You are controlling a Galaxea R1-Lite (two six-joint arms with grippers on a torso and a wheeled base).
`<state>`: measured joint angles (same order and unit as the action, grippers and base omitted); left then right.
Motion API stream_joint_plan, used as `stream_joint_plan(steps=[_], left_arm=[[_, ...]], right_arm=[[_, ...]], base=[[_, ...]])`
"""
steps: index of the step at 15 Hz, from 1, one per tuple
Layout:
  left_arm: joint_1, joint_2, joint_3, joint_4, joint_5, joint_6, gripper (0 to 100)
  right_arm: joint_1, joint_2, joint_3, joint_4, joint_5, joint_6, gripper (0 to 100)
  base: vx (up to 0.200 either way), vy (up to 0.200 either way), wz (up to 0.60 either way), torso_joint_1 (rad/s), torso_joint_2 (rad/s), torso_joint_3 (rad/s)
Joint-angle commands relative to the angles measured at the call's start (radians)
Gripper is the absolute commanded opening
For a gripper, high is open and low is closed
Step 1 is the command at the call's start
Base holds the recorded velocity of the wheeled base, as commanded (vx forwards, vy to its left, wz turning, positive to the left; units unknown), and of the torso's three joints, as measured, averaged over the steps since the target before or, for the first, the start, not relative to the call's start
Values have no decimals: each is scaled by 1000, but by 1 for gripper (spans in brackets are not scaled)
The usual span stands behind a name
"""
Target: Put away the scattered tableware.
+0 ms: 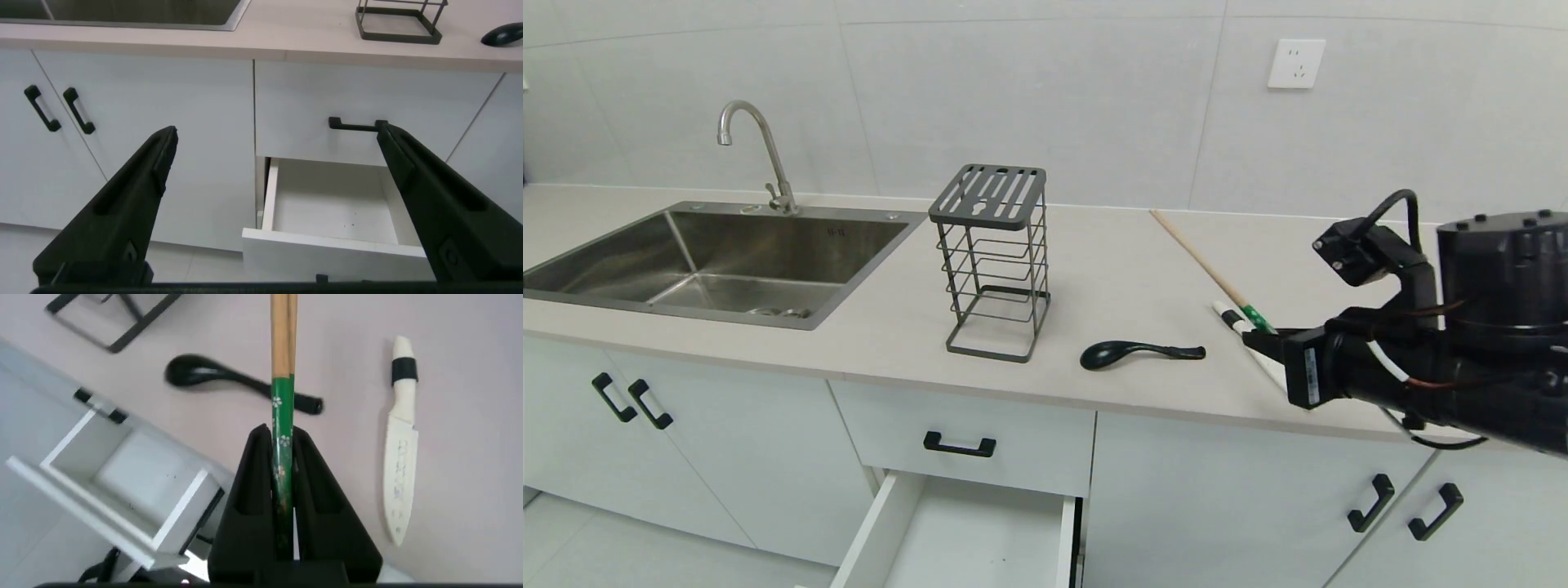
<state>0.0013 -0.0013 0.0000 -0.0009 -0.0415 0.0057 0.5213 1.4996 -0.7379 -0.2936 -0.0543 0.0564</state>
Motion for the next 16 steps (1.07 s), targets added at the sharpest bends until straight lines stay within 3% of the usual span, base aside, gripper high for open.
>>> stream_joint_plan(steps=[1,2,4,7,12,13,16], left_arm=[[0,1,0,1,0,0,100],[0,1,0,-1,0,0,100],[0,1,0,1,0,0,100],[0,1,0,1,0,0,100],[0,1,0,-1,0,0,100],[0,1,0,1,0,0,100],[0,1,0,1,0,0,100]], right_arm=[[95,-154,51,1,33,-24,0],[134,-165,51,1,37,-26,0],[299,-167,38,21,50,-59,0],[401,-140,52,25,50,-82,0],[416,-111,74,-2,45,-90,0],[418,-85,91,-61,45,-101,0],[427,28,28,-156,88,-222,0]], base=[[0,0,0,0,0,0],[0,0,0,0,0,0],[0,0,0,0,0,0],[0,0,0,0,0,0],[0,0,0,0,0,0],[0,0,0,0,0,0],[0,0,0,0,0,0]])
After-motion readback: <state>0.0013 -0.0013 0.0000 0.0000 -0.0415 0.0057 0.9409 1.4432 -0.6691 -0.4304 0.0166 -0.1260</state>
